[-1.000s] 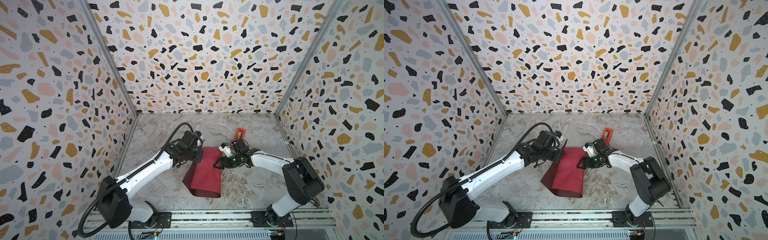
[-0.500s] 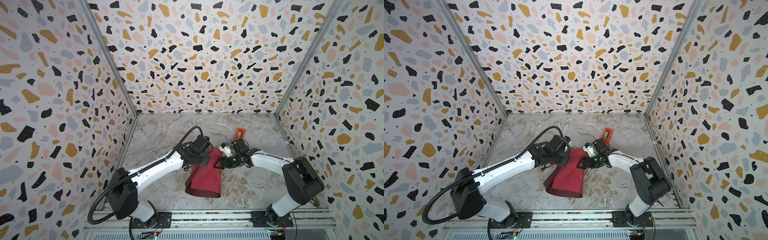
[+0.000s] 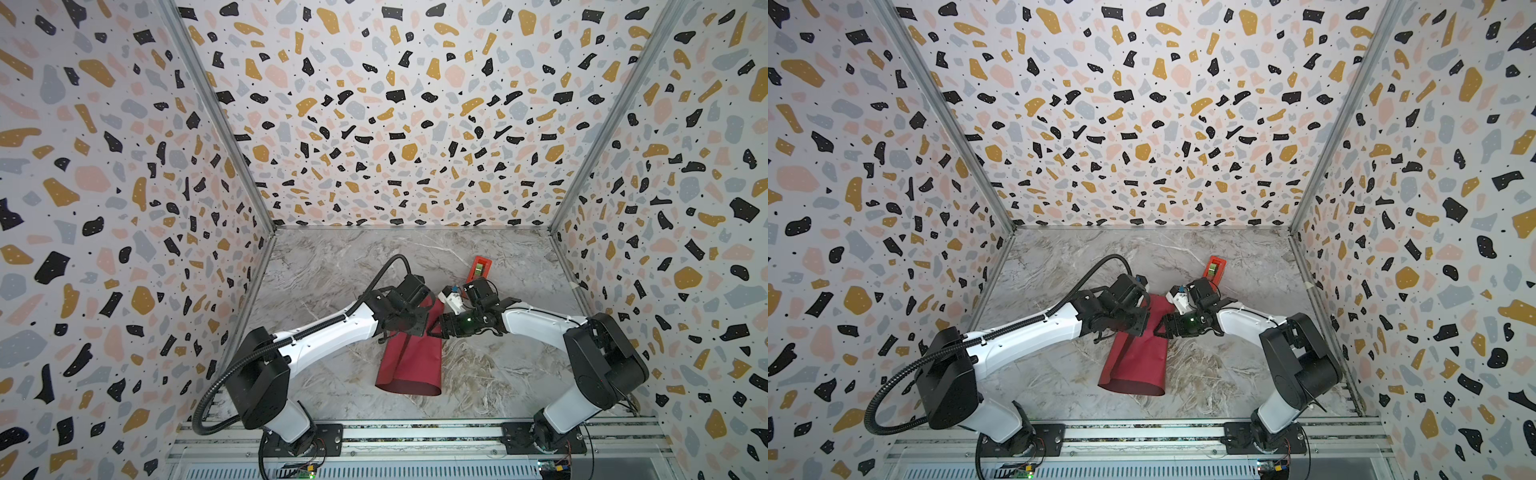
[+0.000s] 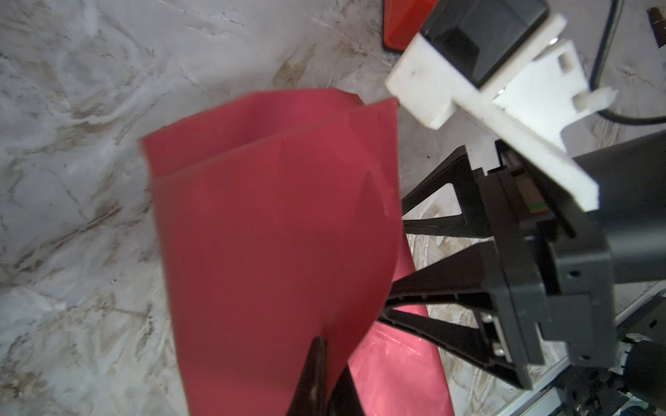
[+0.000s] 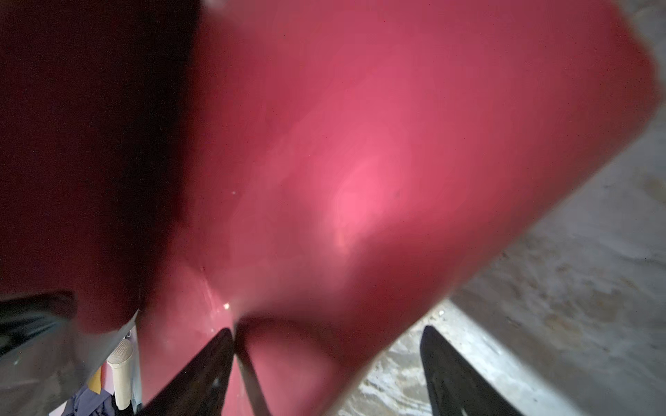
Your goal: Wrap the gift box in paper
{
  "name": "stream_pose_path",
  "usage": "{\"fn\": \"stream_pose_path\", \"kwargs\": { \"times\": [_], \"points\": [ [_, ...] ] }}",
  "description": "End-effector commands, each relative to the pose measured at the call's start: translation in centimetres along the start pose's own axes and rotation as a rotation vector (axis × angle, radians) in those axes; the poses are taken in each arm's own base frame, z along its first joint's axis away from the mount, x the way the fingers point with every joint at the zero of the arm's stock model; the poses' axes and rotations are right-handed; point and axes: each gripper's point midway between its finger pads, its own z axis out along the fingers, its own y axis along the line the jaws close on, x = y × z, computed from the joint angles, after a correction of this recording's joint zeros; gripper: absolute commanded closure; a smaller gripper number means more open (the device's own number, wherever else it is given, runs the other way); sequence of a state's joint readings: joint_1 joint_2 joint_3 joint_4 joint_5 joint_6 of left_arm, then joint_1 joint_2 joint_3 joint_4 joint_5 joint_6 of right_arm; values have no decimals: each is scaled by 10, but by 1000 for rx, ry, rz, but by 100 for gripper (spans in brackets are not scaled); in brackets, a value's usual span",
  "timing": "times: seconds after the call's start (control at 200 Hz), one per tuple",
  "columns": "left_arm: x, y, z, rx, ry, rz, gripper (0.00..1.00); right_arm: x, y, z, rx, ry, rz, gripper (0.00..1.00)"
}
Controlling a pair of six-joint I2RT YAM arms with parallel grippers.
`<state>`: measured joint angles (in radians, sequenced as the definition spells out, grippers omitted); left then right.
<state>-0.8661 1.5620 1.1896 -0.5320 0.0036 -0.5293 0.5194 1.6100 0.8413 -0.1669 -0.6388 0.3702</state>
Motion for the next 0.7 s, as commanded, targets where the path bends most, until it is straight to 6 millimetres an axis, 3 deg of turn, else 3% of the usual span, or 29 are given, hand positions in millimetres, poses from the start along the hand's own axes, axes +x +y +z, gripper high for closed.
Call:
{"fn": "stream_pose_path", "kwargs": {
  "times": [0.0, 0.696],
  "points": [
    [-5, -15, 8, 73, -21, -45, 100, 44, -31, 12, 105, 129, 89, 20],
    [-21, -35, 21, 184, -84, -159, 100, 43, -29, 12, 50, 115, 123, 20]
  ]
}}
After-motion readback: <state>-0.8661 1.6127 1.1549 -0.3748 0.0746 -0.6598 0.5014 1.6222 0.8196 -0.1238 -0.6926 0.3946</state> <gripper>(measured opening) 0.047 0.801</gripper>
